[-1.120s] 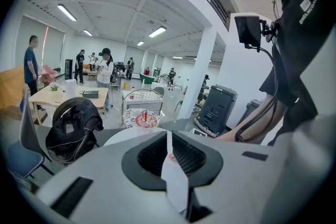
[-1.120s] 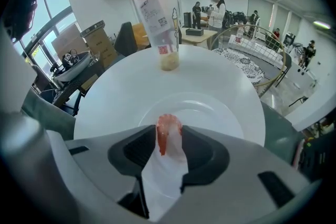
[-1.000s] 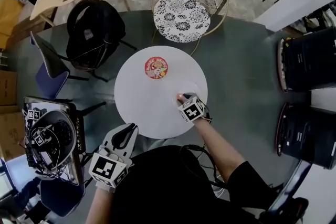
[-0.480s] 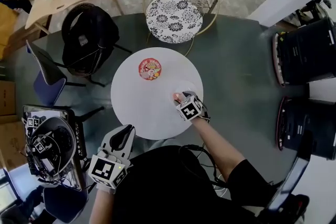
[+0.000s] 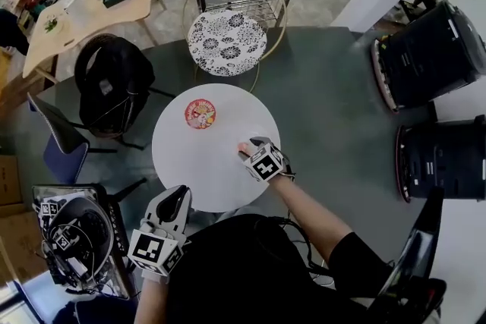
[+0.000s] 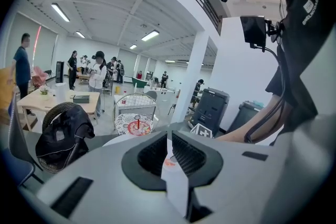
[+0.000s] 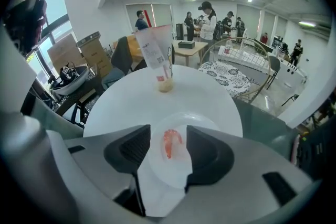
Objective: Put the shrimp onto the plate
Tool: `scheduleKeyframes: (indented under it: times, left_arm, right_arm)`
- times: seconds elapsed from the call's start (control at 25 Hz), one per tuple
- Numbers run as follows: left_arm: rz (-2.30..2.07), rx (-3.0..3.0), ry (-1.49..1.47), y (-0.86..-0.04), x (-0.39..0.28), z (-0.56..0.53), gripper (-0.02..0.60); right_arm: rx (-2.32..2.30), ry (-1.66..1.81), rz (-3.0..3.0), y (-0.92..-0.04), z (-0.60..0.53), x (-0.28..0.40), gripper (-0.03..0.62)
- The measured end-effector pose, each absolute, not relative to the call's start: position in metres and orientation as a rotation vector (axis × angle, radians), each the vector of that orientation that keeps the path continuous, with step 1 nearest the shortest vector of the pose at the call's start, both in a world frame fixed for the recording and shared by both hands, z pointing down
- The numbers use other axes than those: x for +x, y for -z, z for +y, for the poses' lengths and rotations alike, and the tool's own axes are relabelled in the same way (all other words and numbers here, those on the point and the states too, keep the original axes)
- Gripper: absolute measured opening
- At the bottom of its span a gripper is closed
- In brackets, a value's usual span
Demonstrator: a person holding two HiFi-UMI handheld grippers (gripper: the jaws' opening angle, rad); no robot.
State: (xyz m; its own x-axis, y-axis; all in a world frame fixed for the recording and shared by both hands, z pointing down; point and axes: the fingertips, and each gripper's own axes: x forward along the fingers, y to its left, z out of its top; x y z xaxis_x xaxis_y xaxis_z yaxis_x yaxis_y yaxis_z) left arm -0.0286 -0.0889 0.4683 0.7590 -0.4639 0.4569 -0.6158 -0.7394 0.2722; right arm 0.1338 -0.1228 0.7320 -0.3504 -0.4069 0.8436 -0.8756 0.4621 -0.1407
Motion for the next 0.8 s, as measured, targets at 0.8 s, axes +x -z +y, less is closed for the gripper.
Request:
scheduleKeyframes:
  times: [0.8]
  left_arm:
    - [-0.540, 2.662, -0.380, -0.448, -0.015, -0.099, 0.009]
  right_arm:
    - [1.410, -0.666, -2.248, -0.551, -0.100, 0.091, 0.132]
